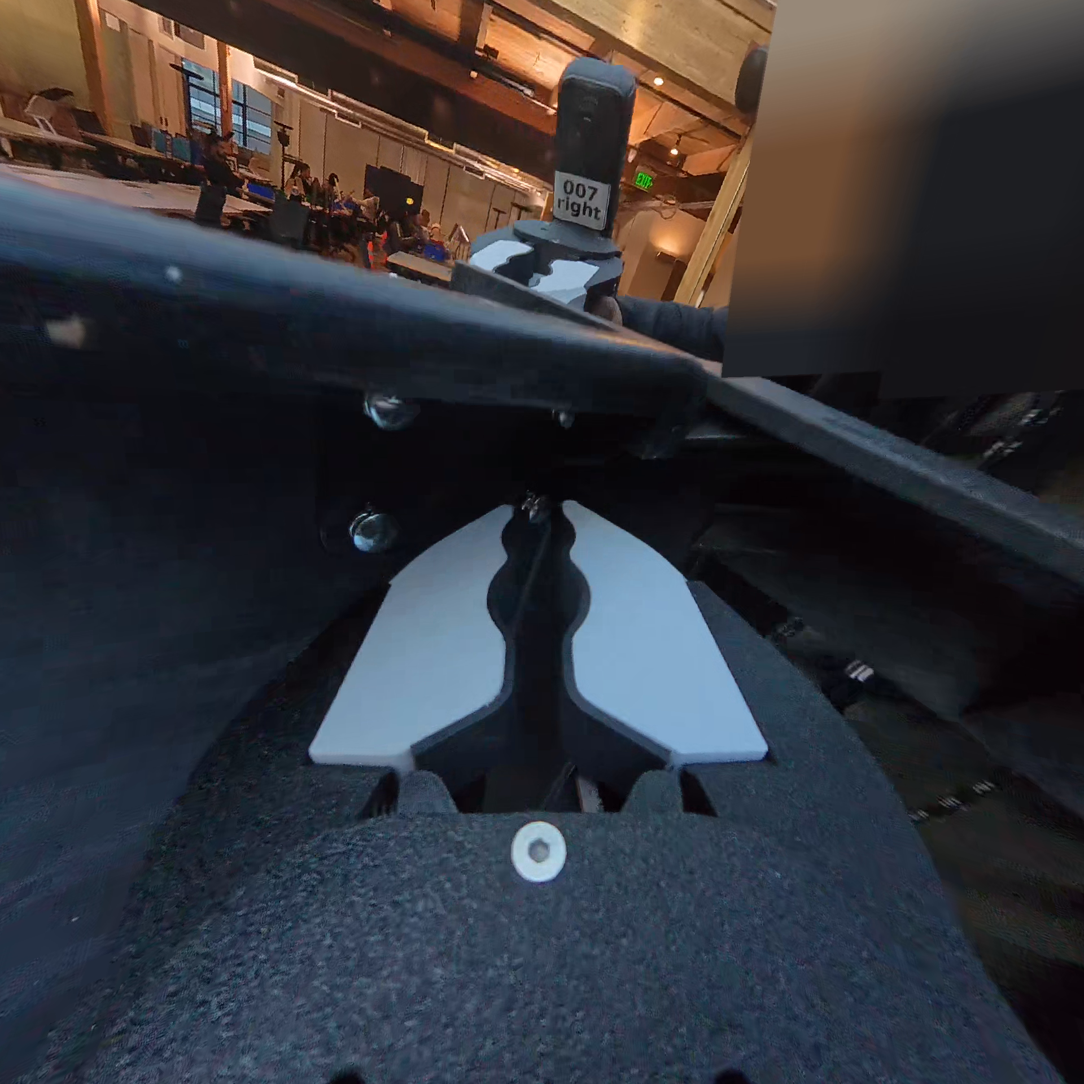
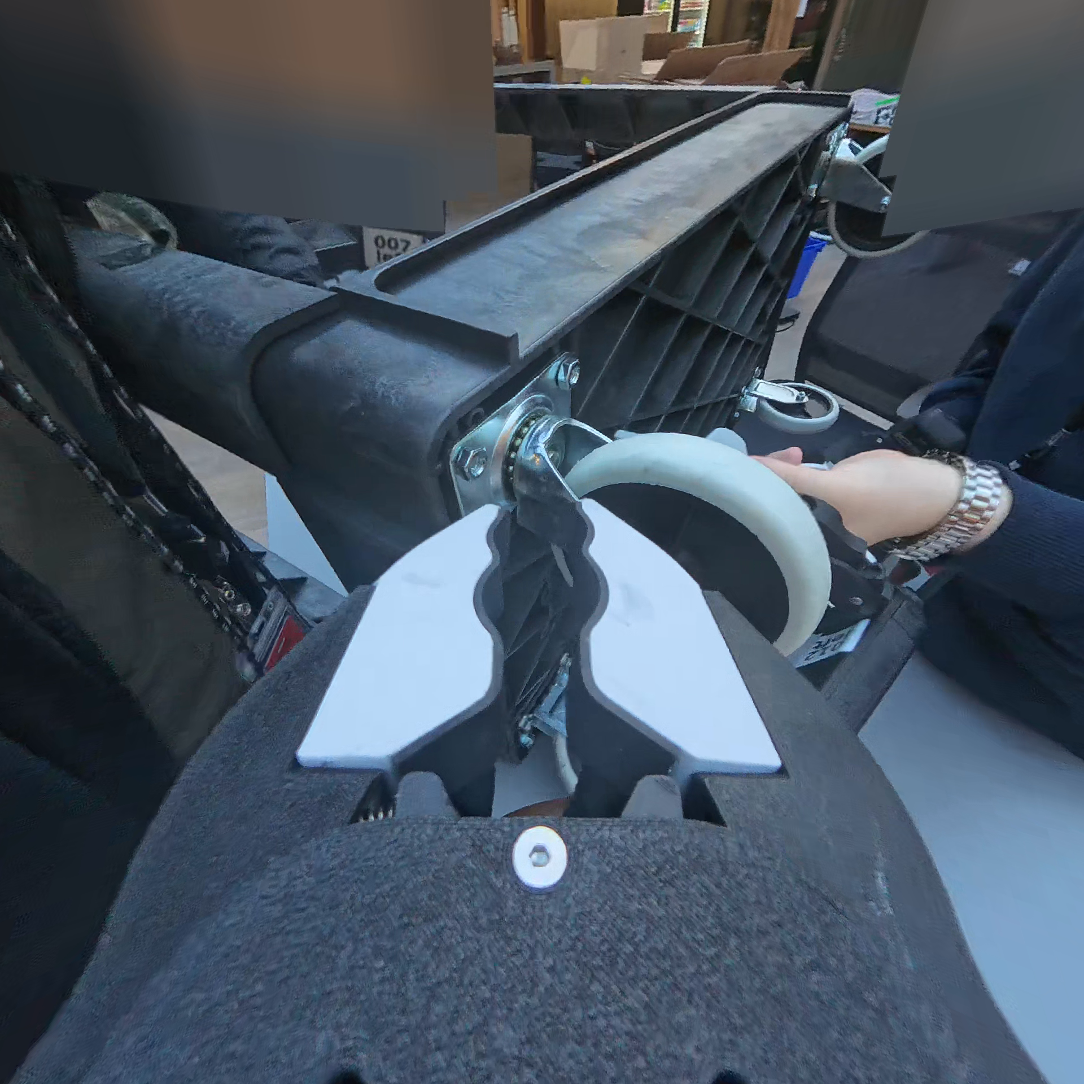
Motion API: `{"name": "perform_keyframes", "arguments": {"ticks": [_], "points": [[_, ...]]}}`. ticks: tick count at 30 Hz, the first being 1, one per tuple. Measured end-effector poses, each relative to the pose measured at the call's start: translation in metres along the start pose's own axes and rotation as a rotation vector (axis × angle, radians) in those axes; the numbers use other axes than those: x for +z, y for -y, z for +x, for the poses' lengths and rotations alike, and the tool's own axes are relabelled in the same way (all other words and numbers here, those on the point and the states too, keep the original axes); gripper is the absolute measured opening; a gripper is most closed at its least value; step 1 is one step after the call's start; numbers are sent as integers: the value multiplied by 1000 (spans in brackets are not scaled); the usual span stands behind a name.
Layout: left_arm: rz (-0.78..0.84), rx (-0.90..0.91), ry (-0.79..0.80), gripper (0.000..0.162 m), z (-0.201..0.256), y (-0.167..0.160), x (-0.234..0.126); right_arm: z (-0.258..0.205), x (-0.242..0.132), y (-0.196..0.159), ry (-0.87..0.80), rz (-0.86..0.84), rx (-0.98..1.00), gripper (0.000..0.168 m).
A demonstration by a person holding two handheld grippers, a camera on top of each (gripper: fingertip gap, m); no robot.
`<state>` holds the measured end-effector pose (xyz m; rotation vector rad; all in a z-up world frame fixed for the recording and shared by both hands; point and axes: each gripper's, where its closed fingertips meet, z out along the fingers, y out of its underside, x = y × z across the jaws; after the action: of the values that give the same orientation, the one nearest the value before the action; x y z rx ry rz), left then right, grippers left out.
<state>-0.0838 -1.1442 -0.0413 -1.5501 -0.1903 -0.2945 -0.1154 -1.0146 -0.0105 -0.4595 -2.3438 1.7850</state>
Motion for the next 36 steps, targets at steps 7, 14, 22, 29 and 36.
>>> {"name": "perform_keyframes", "arguments": {"ticks": [7,14,22,29,36], "points": [[113,43,-100,10,-16,-16,7,-2,19,-22,76,-59,143,23],[293,67,-185,11,-7,-1,21,3,30,-22,131,-74,225,22],[415,65,-182,14,7,7,26,5,37,-14,173,-54,247,23],[462,39,-184,16,15,14,31,-5,43,-9,228,-40,262,21],[439,62,-178,15,20,9,38,-14,47,-9,241,-75,257,20]]}}
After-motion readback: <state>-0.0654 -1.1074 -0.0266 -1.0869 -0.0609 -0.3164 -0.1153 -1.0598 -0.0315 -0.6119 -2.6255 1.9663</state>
